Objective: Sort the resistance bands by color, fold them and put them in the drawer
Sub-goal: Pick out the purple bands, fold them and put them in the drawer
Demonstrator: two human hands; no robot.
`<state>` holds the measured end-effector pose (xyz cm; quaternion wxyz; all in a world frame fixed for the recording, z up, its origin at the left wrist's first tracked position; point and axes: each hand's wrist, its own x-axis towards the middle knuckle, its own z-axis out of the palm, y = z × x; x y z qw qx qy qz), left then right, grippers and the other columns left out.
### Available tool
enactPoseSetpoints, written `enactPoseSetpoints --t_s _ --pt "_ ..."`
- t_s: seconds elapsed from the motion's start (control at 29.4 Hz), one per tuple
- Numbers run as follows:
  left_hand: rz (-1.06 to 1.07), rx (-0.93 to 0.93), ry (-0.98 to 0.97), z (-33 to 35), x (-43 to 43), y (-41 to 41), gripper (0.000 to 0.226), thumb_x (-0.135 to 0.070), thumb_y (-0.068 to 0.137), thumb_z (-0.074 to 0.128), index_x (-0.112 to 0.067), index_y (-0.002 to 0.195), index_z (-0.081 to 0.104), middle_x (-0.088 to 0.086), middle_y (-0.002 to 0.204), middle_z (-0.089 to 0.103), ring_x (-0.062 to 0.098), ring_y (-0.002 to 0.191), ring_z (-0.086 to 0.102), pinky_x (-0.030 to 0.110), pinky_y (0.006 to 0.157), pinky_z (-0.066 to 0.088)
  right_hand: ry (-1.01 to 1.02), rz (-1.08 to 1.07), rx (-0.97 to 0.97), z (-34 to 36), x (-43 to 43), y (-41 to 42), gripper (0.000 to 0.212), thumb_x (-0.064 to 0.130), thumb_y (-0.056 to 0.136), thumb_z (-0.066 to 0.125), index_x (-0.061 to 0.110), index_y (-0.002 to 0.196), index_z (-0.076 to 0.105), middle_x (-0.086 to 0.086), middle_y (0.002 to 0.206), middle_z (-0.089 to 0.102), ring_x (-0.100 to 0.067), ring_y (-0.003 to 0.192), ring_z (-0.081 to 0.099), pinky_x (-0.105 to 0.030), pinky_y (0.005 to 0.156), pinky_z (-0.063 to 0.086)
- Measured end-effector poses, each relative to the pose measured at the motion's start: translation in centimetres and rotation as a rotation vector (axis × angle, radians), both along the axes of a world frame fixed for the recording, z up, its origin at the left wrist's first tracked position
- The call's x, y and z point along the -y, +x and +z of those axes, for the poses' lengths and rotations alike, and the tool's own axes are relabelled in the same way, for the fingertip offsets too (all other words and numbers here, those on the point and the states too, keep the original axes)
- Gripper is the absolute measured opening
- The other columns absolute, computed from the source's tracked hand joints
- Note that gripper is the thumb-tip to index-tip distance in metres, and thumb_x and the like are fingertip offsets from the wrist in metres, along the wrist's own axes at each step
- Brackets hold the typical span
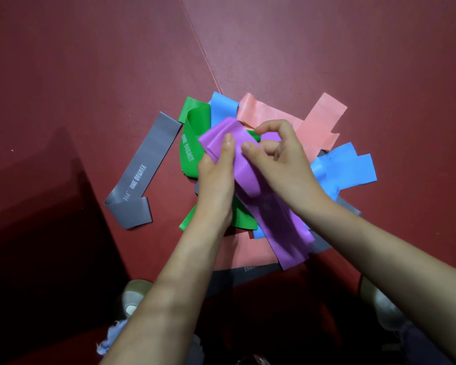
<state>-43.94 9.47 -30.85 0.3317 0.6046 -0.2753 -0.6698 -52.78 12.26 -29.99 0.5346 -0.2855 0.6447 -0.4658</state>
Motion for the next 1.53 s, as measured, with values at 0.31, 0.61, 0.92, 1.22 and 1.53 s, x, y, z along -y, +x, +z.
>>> enactPoseSetpoints --t_s 0.31,0.61,0.92,1.22,1.53 --pt "0.204 -0.011 0.000 -0.2 1.3 1.6 0.022 -0.028 0.096 0.042 -0.019 0.083 0.057 -0.009 0.064 0.064 -0.001 0.055 0.061 0.015 0.056 0.050 -0.095 0.646 -0.726 -2.2 -1.4 -3.8 0.028 0.033 0.078 0.056 0.005 0.079 0.058 -0.007 0.074 0.051 -0.016 0.075 0.041 -0.027 0.070 0.032" --pt "0.372 -0.081 0.066 -0.5 1.3 2.3 0.035 -0.031 0.097 0.037 -0.010 0.120 0.053 -0.001 0.088 0.062 0.004 0.068 0.063 0.022 0.073 0.053 -0.300 0.675 -1.124 -0.3 1.2 -5.1 0.026 0.030 0.081 0.047 0.008 0.079 0.061 -0.011 0.065 0.064 -0.030 0.065 0.060 -0.038 0.085 0.048" --pt "0.409 -0.066 0.140 -0.7 1.5 2.7 0.045 -0.037 0.096 0.037 -0.007 0.128 0.048 0.003 0.096 0.063 0.011 0.080 0.061 0.027 0.081 0.052 -0.112 0.710 -1.053 5.4 2.0 -2.8 0.024 0.033 0.084 0.046 0.016 0.095 0.061 -0.009 0.080 0.060 -0.032 0.081 0.055 -0.029 0.062 0.029" --pt "0.471 -0.073 0.192 -1.4 1.7 4.1 0.029 -0.035 0.095 0.040 -0.016 0.111 0.055 -0.002 0.091 0.064 0.003 0.067 0.063 0.020 0.068 0.054 0.308 0.831 -0.586 0.4 0.0 -2.9 0.015 0.024 0.086 0.056 0.013 0.095 0.050 -0.007 0.084 0.057 -0.023 0.078 0.052 -0.028 0.066 0.035" --pt "0.356 -0.002 0.112 -0.9 1.6 3.1 0.034 -0.035 0.096 0.040 -0.014 0.117 0.055 -0.003 0.093 0.065 0.004 0.072 0.063 0.022 0.072 0.054 0.371 1.011 -0.432 -1.6 -1.3 -4.0 0.023 0.013 0.087 0.053 0.008 0.108 0.059 -0.013 0.108 0.066 -0.020 0.093 0.058 -0.030 0.077 0.040"
